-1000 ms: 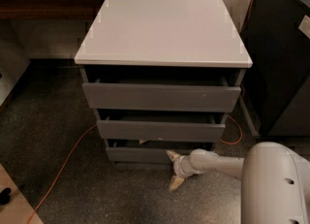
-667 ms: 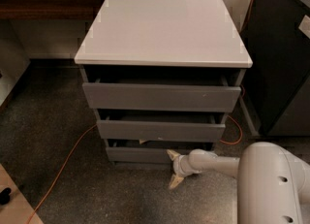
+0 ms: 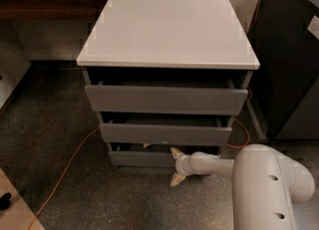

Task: Pick orange from bottom drawer and place on counter

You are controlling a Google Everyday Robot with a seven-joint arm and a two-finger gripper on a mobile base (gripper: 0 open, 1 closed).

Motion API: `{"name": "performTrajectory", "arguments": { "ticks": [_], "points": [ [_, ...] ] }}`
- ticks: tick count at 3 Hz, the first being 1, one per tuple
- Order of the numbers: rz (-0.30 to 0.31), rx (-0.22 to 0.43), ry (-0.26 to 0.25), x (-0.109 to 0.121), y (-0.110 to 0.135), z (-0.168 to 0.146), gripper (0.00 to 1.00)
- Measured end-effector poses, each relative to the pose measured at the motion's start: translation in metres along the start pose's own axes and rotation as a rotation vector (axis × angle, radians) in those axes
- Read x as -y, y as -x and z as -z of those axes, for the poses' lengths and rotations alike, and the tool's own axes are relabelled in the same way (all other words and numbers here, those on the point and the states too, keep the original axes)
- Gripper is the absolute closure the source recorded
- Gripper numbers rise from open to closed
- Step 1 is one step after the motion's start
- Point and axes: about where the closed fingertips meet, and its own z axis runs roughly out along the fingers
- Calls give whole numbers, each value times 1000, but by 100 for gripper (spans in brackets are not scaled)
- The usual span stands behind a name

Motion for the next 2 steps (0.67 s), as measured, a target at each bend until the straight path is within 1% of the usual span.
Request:
{"name": "performTrajectory", "arguments": {
  "ticks": [1,2],
  "points": [
    [-9,-7,-24,16,-3,-16,0],
    [-26,-12,-20,23,-9,-32,16]
  ]
}}
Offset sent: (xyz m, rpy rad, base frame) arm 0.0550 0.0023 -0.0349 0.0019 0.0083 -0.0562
